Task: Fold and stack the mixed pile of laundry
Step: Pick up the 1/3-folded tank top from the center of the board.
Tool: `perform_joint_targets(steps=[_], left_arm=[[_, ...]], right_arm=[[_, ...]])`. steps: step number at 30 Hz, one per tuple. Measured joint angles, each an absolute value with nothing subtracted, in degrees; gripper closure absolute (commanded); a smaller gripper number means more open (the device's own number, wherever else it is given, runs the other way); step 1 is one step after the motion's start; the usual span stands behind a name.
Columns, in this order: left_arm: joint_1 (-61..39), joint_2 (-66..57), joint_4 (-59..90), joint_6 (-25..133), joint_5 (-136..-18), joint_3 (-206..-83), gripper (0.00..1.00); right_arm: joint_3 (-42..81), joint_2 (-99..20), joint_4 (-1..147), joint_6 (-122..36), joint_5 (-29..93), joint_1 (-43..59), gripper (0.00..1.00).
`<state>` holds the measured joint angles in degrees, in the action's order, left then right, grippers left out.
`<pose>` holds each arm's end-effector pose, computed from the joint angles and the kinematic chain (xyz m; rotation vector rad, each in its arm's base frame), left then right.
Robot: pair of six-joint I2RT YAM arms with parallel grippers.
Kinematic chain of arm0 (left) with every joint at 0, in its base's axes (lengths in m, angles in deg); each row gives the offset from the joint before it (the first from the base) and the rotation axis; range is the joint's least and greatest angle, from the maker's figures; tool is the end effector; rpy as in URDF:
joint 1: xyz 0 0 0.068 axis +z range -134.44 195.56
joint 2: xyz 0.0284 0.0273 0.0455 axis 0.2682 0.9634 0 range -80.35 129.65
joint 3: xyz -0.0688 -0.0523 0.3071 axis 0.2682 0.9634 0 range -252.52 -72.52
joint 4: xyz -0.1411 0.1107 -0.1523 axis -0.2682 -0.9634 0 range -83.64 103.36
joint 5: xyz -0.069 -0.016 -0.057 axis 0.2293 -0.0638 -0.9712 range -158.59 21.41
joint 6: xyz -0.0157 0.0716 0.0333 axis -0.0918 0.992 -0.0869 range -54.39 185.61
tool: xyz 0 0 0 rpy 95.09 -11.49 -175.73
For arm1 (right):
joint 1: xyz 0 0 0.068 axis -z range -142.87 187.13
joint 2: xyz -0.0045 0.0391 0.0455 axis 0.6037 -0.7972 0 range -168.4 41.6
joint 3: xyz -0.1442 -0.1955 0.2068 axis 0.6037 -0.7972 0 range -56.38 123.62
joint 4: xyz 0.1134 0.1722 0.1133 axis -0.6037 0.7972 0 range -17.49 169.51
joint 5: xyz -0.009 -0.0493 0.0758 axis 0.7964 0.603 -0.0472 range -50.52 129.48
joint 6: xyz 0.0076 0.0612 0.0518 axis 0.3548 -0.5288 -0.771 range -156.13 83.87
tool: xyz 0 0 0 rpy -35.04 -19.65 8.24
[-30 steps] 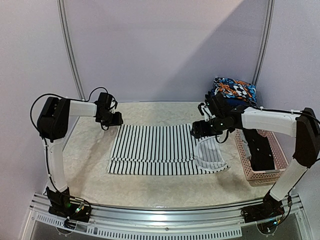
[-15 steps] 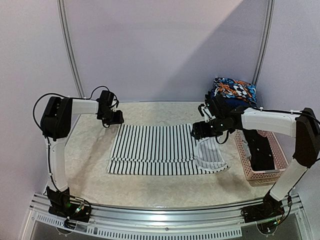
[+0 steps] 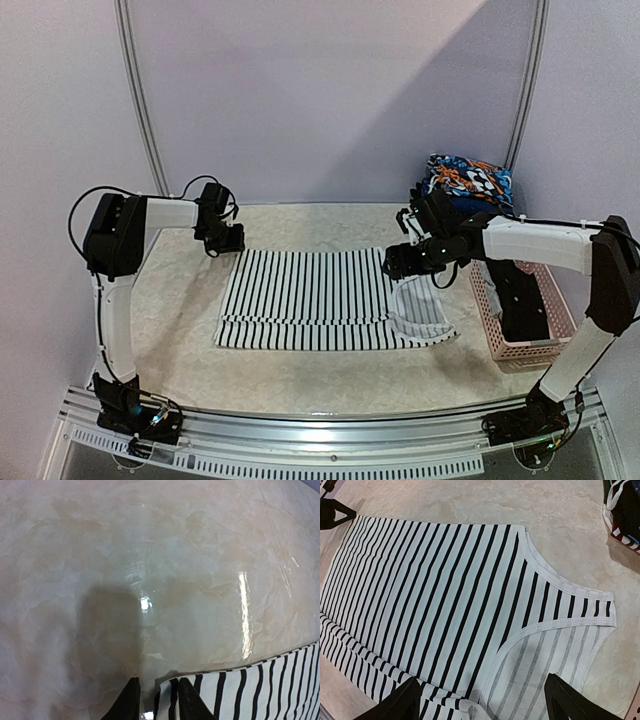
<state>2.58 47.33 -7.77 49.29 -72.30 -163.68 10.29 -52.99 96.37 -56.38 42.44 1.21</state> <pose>0.4835 -0.1161 0.1581 -0.0515 2.5976 -0.2720 0.2883 0.2044 0.2627 -0.3195 2.4866 0.3518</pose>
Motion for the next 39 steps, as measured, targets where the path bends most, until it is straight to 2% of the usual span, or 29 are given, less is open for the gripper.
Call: perform_joint_targets(steps=[9,19,28,39], left_arm=[[2.3,49.0,-8.8,49.3,-72.5,-165.5,1.00],[2.1,48.9,-8.2,49.6,-73.1,-165.2,1.00],[2.0,46.1,-4.3,49.8,-74.2,-159.7,1.00],[1.8,44.8,-2.0,51.0,-74.5,-156.9,1.00]], right_arm=[[9.9,-53.0,96.0,-56.4,42.5,1.2,0.14],[9.9,-53.0,96.0,-56.7,43.0,1.4,0.14],[10.8,-53.8,96.1,-57.5,43.9,2.7,0.14],[23.5,-63.1,98.0,-57.7,43.6,6.7,0.18]])
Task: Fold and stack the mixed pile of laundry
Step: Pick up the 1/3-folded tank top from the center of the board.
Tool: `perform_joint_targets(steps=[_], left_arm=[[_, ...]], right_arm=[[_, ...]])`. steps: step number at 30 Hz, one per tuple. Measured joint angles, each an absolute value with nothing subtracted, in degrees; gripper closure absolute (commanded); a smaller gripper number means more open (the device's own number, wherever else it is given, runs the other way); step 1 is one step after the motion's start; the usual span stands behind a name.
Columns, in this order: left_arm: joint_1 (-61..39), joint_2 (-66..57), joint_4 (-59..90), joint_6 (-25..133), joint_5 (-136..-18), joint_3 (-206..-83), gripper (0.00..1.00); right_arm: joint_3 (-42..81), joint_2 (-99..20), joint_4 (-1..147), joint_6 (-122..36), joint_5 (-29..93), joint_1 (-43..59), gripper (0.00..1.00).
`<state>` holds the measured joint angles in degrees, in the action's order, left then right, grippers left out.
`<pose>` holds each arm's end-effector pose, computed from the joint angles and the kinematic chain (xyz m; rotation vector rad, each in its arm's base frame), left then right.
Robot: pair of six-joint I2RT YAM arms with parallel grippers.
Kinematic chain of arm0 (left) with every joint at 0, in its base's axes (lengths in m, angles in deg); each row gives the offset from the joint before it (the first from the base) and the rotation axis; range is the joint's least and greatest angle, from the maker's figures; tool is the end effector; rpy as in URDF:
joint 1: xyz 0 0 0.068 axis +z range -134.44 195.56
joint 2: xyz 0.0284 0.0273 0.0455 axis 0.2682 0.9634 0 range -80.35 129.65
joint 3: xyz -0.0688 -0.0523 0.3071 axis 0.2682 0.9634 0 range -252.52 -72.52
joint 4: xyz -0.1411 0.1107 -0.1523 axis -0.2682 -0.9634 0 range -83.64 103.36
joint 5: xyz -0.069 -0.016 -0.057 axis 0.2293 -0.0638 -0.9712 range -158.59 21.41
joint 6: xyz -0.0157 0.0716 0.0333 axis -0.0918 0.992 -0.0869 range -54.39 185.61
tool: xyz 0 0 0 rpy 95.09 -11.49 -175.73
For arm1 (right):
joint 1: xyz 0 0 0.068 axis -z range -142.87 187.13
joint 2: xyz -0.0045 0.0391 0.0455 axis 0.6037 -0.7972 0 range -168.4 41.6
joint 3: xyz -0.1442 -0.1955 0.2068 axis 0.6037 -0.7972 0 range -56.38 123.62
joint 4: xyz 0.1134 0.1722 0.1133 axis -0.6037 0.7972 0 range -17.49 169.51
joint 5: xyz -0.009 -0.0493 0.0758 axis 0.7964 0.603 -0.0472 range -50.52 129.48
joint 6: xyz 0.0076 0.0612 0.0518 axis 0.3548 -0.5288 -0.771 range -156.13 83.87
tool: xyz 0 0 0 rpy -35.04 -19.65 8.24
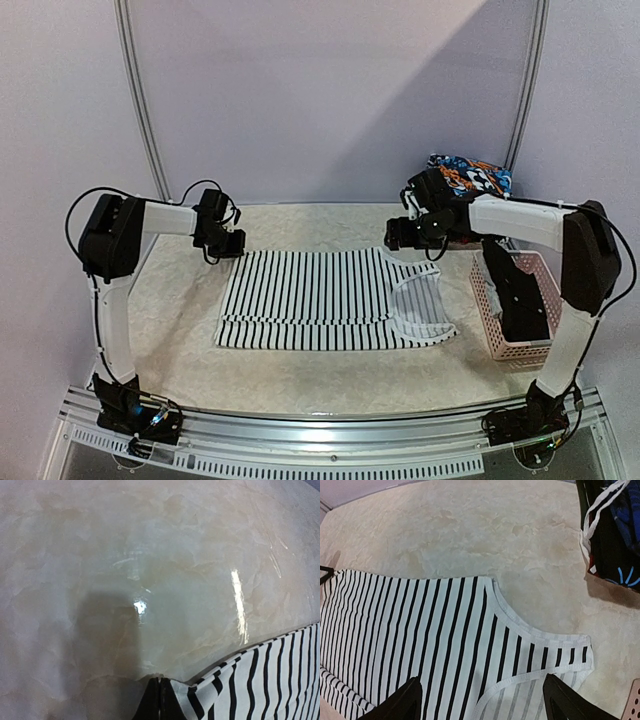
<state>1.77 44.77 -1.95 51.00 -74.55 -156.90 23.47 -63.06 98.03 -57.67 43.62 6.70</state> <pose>0.4670 -0.1221 0.1536 0.0223 2.5735 -0.3226 0.3581 0.2045 0.2679 -0.1594 2.4661 0.3103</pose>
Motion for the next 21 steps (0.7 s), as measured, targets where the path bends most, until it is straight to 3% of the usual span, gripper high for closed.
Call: perform_joint_targets(steps=[9,21], left_arm=[[1.7,44.2,-1.3,51.5,-74.7,-155.9,1.00],[1.7,44.1,-0.8,52.2,-74.7,-155.6,1.00]], right_arm=[[36.9,-75.2,100.5,-58.3,41.3,9.5,0.23],[52.5,-91.9,103.4,-58.3,31.7,12.1,0.39]])
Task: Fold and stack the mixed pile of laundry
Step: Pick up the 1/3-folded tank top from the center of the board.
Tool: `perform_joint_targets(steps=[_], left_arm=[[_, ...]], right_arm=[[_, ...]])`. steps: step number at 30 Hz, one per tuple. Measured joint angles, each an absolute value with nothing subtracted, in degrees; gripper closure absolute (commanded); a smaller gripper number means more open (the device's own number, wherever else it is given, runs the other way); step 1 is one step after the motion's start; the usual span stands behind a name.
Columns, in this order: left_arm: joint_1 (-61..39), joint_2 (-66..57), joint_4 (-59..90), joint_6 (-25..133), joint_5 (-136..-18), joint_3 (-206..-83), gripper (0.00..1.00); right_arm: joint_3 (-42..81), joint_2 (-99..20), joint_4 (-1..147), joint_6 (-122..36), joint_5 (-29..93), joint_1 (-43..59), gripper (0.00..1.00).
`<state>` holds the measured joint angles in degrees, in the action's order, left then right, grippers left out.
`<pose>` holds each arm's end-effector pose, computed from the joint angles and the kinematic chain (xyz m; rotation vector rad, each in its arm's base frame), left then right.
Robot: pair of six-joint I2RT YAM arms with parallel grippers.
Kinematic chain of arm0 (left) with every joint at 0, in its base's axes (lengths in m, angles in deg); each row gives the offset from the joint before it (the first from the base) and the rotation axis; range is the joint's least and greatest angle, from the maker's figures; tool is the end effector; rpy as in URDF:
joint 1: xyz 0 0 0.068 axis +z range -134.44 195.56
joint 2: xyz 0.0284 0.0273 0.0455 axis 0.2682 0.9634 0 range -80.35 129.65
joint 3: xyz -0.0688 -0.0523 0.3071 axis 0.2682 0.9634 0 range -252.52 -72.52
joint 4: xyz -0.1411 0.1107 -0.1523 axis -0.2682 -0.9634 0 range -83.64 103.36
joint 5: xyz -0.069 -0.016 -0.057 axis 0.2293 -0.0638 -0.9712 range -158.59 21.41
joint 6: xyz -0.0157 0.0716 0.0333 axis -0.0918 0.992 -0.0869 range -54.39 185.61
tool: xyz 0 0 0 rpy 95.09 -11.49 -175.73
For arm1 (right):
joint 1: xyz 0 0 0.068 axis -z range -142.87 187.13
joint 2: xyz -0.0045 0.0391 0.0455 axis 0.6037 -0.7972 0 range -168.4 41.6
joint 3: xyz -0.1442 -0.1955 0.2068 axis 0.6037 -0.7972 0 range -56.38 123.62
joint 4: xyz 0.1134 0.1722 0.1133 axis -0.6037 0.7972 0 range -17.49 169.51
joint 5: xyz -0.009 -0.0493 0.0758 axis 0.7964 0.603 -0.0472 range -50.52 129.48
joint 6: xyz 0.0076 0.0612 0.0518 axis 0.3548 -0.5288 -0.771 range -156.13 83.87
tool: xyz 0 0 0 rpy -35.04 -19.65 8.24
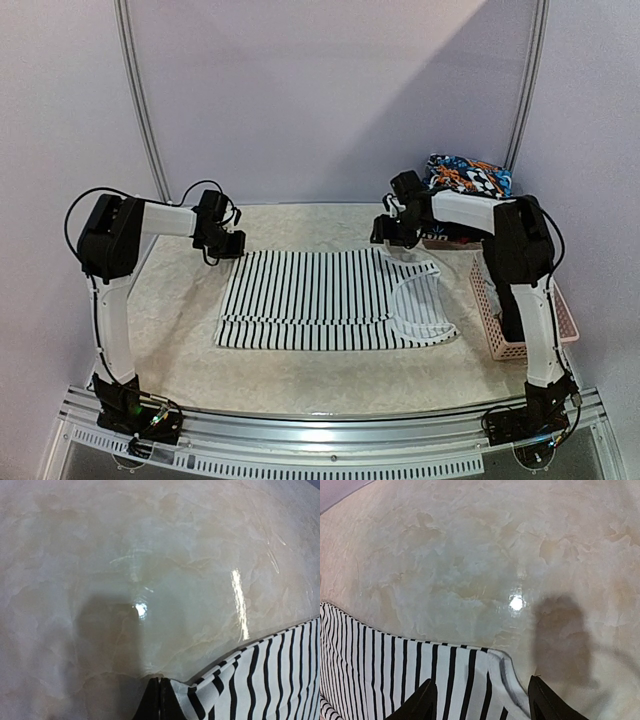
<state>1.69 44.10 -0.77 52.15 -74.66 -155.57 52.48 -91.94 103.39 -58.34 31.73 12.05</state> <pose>0.4639 -0.1221 0.1540 0.0511 2.5628 -0.3199 0.4828 0.2363 0.1854 -0.1198 2.5996 0.4848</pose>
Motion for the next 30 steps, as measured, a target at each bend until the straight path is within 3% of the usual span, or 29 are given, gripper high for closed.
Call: perform_joint_targets(steps=[9,30], left_arm=[[1.7,44.1,-0.8,52.3,-74.7,-155.5,1.00],[1.7,44.1,-0.8,52.4,-74.7,-155.5,1.00]], right_arm=[[57.8,-98.4,104.3,-59.0,27.1,14.1,0.56],[60.2,-100.9,104.2,-57.8,23.0,14.3,1.00]])
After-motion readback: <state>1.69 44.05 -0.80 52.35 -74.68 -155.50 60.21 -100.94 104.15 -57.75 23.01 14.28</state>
